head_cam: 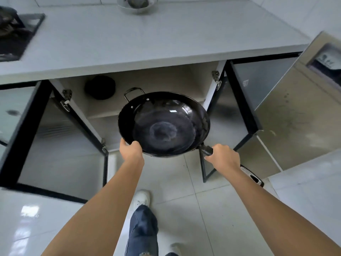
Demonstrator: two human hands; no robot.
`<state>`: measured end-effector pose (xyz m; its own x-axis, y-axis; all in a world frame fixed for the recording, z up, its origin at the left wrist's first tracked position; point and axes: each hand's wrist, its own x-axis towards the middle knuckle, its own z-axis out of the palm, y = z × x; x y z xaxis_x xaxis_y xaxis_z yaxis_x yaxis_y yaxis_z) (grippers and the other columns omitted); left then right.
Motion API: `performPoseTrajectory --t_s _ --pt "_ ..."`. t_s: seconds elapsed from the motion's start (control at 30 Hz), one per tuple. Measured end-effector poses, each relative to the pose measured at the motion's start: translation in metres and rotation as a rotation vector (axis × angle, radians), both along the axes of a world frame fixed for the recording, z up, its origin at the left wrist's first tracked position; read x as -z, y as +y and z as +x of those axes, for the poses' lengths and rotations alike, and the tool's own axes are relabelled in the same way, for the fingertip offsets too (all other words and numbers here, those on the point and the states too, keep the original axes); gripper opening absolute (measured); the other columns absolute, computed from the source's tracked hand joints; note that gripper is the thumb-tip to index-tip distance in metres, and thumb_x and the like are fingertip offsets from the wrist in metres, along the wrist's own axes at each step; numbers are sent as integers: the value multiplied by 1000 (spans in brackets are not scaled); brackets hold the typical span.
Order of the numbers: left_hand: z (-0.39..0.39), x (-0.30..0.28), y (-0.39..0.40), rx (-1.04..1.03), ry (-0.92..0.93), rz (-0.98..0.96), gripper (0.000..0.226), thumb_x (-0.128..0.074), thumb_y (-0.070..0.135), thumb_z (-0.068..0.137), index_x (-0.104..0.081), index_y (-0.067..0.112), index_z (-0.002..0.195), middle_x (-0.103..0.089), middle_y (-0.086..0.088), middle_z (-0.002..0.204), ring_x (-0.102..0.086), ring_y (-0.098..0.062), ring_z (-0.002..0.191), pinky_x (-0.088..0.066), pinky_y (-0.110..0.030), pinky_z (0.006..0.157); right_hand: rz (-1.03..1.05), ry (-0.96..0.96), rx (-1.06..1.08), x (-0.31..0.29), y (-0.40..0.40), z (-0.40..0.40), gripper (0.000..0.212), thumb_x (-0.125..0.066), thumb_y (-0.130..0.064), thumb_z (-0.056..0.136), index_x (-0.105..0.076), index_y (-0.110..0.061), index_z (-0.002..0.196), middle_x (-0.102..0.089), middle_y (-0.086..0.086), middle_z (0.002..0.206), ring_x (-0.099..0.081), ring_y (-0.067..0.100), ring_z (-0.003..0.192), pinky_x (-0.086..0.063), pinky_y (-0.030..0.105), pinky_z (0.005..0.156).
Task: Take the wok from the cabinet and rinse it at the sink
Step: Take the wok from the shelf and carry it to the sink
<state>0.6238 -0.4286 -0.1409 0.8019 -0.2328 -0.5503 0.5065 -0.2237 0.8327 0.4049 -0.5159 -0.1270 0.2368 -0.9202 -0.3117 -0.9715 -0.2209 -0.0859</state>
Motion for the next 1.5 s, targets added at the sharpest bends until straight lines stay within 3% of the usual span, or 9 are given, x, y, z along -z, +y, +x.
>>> performPoseTrajectory --t_s 0.33,0.5,0.77,0.83,0.93,1.07,1.2,1.3,1.5 --pt "-28 -118 38 -36 -25 -75 62 -30 -14 81 -51 9 134 -59 -15 130 -51 -34 124 -39 -38 104 -20 -48 36 -113 54 -32 22 -58 -34 90 -50 -15 82 -55 1 75 -52 23 67 -32 24 48" --pt "-23 -163 35 -2 -83 -159 62 -31 -16 78 -58 11 127 -65 -11 121 -60 -25 100 -41 -22 90 -72 -98 71 -153 54 -28 26 -60 -36 89 -49 -15 79 -50 -1 67 -50 22 64 -26 22 44" --pt "2 -202 3 57 -89 -252 62 -36 -18 76 -56 8 128 -64 -12 123 -59 -30 114 -44 -24 91 -152 -125 127 -189 30 -10 33 -61 -42 86 -61 -10 92 -62 6 81 -65 30 82 -42 28 61" --pt "10 -208 -10 75 -100 -272 60 -37 -18 74 -56 4 126 -62 -16 124 -66 -23 93 -49 -21 84 -181 -130 144 -193 20 -4 36 -61 -44 87 -63 -10 98 -64 6 81 -66 31 83 -43 28 60" --pt "19 -221 -32 106 -100 -300 58 -39 -19 74 -55 0 126 -61 -17 126 -48 -9 62 -48 -15 76 -211 -133 168 -201 4 3 34 -60 -39 88 -63 -10 106 -69 9 95 -66 31 88 -44 29 63" --pt "28 -238 -63 131 -42 -327 66 -41 -17 77 -49 9 137 -65 -1 107 -51 -15 89 -41 -20 90 -240 -131 196 -210 -26 14 28 -61 -37 87 -64 -12 99 -63 6 81 -65 30 81 -44 28 60" --pt "48 -245 -108 200 -35 -338 73 -43 -18 76 -42 13 142 -57 -4 131 -56 -21 107 -45 -27 99 -249 -123 238 -218 -61 29 25 -61 -36 87 -60 -11 88 -57 4 75 -64 30 77 -42 29 58" --pt "64 -250 -142 271 -42 -356 75 -43 -20 75 -41 13 142 -58 -2 126 -60 -22 101 -49 -22 83 -265 -124 267 -222 -88 43 24 -61 -35 87 -56 -12 82 -56 4 73 -59 29 72 -39 29 57" --pt "82 -256 -204 335 -61 -348 75 -42 -21 76 -40 13 143 -54 -5 135 -53 -22 102 -40 -19 86 -273 -120 344 -222 -134 63 24 -60 -35 87 -62 -11 89 -56 4 73 -54 27 68 -39 29 57"
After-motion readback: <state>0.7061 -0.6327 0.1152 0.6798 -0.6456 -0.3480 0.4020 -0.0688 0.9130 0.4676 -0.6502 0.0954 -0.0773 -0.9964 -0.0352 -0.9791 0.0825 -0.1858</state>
